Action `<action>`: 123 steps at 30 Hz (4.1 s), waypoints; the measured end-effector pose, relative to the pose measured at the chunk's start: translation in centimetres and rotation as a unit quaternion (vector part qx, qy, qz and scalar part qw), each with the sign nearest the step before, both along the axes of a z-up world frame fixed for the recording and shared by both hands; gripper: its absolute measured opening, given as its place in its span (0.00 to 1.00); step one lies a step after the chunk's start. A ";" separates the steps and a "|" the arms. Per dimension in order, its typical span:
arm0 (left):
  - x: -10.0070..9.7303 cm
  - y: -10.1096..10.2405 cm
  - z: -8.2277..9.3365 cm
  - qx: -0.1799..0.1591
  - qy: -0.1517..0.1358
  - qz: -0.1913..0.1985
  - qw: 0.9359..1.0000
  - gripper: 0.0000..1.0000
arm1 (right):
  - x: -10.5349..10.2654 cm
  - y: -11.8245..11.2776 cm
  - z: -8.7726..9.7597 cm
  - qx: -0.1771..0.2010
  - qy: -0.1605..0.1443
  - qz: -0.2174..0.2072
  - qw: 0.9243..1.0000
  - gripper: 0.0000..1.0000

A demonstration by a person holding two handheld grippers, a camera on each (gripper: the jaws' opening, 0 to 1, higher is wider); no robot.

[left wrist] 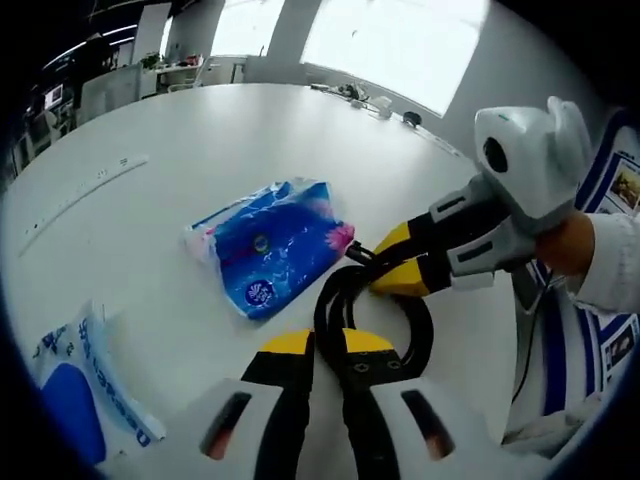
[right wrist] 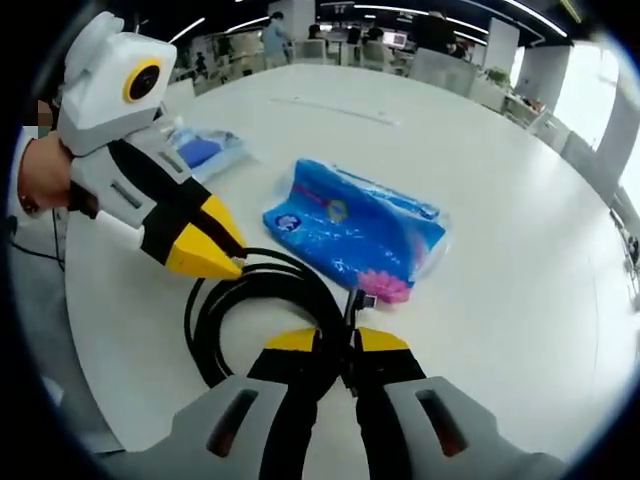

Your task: Arrange the tabletop items into an orderly group along one side of the table until the central work area is clear of visible clutter.

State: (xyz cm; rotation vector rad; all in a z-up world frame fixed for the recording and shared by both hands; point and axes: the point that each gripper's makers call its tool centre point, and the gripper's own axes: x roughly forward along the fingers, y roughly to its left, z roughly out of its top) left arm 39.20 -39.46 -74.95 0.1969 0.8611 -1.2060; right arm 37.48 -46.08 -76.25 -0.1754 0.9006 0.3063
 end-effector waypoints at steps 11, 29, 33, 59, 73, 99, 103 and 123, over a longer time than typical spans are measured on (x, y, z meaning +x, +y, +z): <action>0.1 0.1 0.1 0.004 -0.008 -0.001 1.000 0.17 | 0.2 -0.3 0.5 -0.003 -0.010 -0.004 1.000 0.17; 0.1 0.0 1.9 -0.007 -0.025 -0.008 1.000 0.33 | 0.1 -0.8 2.1 -0.011 -0.033 -0.018 0.999 0.31; 0.2 0.2 2.4 -0.010 -0.029 -0.008 1.000 0.37 | 0.3 -0.8 2.7 -0.010 -0.042 -0.025 0.999 0.34; 1.6 1.9 6.6 -0.031 -0.069 0.012 0.997 0.52 | 1.6 -0.7 7.8 -0.001 -0.101 -0.051 0.994 0.51; 2.4 5.0 9.9 -0.032 -0.101 0.048 0.993 0.53 | 2.2 0.7 10.3 0.007 -0.125 -0.033 0.992 0.52; 6.6 17.0 13.2 -0.028 -0.151 0.101 0.983 0.54 | 5.0 6.6 14.4 0.007 -0.164 -0.023 0.986 0.51; 7.4 19.2 13.2 -0.023 -0.153 0.116 0.981 0.55 | 5.7 8.2 14.4 0.017 -0.168 -0.021 0.985 0.51; 10.3 26.3 12.7 -0.002 -0.152 0.177 0.972 0.56 | 7.9 14.7 12.2 0.048 -0.138 0.018 0.989 0.52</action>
